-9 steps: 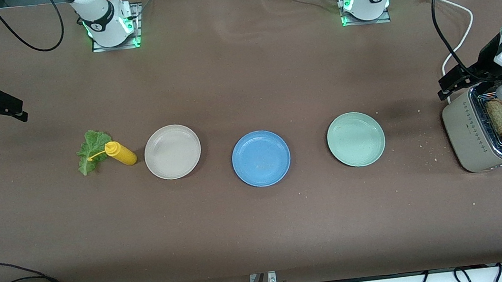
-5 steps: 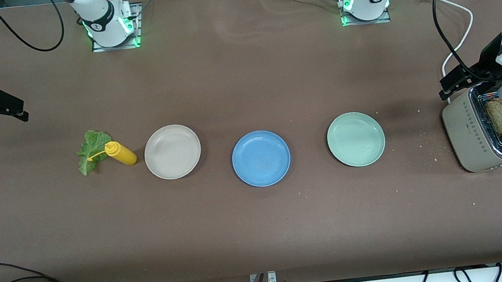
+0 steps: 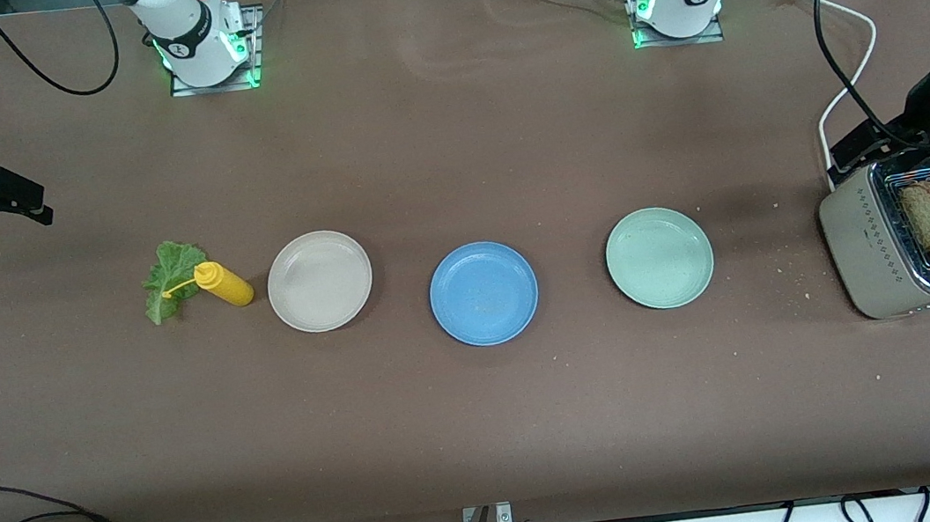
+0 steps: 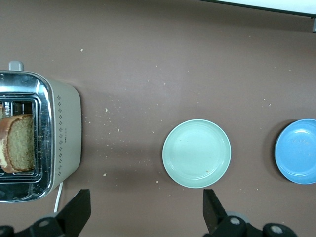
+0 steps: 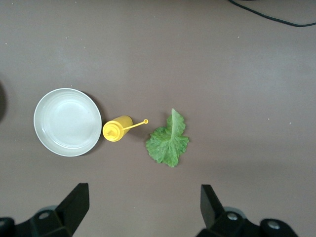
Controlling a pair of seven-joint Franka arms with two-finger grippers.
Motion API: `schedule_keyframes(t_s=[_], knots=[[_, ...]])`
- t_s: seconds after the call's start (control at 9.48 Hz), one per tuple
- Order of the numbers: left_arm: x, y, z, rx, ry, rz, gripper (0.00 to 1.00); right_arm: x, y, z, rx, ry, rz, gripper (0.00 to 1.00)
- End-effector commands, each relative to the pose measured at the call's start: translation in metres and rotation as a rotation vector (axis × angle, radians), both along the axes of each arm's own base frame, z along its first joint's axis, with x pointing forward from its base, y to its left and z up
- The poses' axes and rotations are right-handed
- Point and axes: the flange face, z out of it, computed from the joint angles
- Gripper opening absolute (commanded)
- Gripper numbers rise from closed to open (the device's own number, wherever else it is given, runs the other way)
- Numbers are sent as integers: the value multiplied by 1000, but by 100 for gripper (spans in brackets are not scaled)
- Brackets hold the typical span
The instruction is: Make sandwich in blue plate with both arms
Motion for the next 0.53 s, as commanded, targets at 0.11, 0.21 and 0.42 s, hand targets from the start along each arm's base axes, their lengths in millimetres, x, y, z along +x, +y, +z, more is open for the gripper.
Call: schedule_keyframes(t_s=[0.11, 0.21, 0.42], knots=[[-5, 9, 7, 25, 0, -15, 100, -1, 1, 6, 2, -4, 9, 100], [-5, 9, 6, 25, 3, -15, 100, -1, 1, 6, 4, -4, 9, 100], [-6, 8, 6, 25, 9, -17, 100, -1, 1, 6, 4, -4, 9, 100]])
